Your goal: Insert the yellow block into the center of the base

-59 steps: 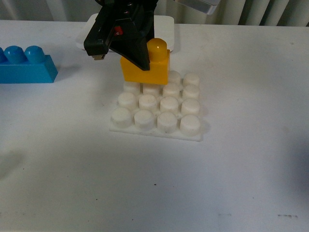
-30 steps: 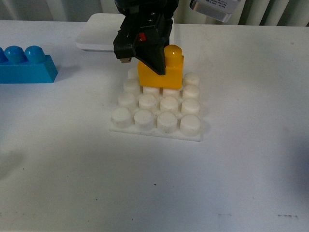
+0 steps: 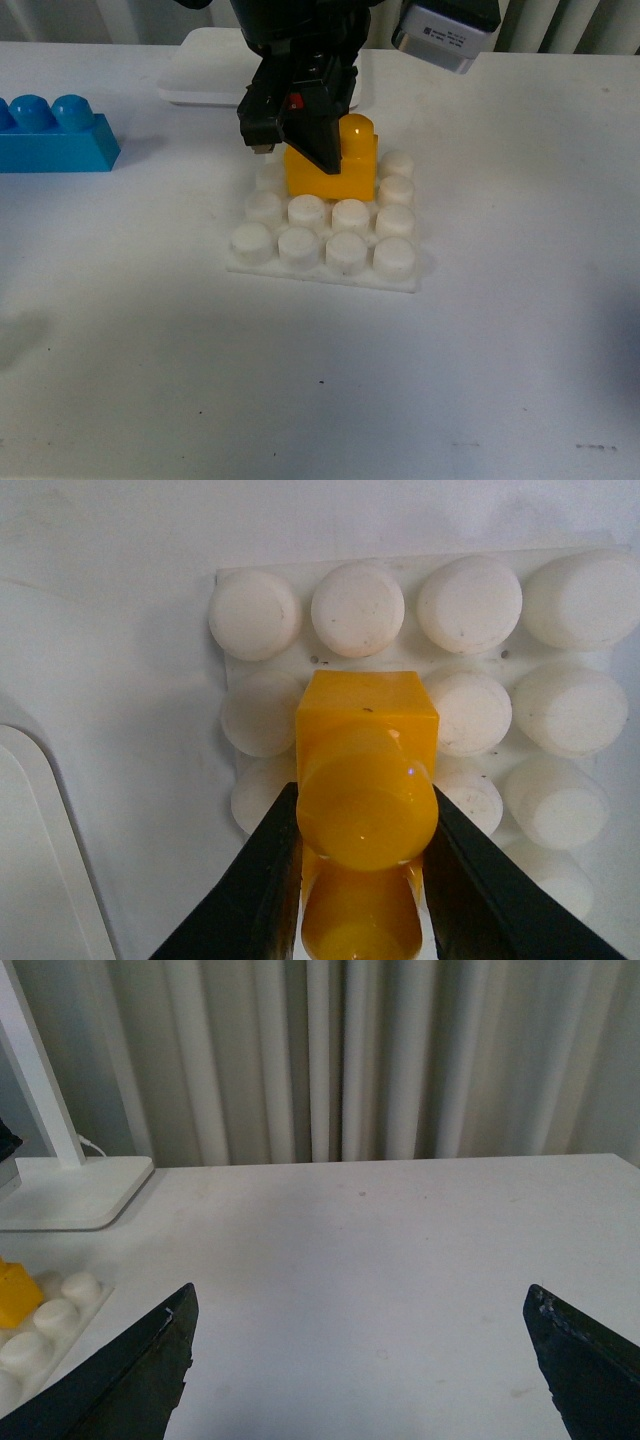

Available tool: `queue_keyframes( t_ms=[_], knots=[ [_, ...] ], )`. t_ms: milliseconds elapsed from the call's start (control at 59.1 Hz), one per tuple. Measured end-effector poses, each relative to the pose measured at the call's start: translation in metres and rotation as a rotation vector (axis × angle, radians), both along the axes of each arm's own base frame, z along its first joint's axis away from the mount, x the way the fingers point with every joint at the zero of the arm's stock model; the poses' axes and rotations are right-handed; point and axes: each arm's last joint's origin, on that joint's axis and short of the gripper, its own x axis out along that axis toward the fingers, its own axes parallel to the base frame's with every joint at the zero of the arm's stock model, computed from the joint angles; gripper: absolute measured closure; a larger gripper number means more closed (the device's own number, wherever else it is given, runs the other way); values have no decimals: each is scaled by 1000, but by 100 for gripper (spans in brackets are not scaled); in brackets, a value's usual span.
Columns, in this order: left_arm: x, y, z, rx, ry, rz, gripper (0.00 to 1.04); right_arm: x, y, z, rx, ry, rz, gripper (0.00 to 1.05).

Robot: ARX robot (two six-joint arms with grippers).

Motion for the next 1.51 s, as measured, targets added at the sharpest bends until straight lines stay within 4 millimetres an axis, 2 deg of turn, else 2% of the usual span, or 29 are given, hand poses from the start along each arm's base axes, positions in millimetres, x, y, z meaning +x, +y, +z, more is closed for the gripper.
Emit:
queue_keyframes(
  t_ms=[254,491,677,745,813,914,965,1033,1101,1236,1372,1507],
  knots=[
    [-5,-4,-15,15,2,-11,75,0,0,0,0,0,0,9],
    [-6,-4,-15,11,-17,-11,75,0,0,0,0,0,0,9],
    [-6,-3,-14,11,-28,-11,47,0,0,0,0,0,0,9],
    [-7,-3,-5,-7,-41,-17,37,0,0,0,0,0,0,9],
    [-10,1,12,-33,-76,-22,26,0,0,0,0,0,0,9],
    [-19,10,48,-70,-185,-35,10,0,0,0,0,0,0,9],
    [-27,18,69,-81,-259,-41,5,0,0,0,0,0,0,9],
    [-42,32,89,-86,-361,-43,7,0,0,0,0,0,0,9],
    [-57,47,98,-98,-457,-34,6,0,0,0,0,0,0,9],
    [-87,72,97,-168,-623,23,6,0,0,0,0,0,0,9],
    [-124,104,92,-287,-811,188,6,0,0,0,0,0,0,9],
    [-164,137,80,-399,-880,358,6,0,0,0,0,0,0,9]
  ],
)
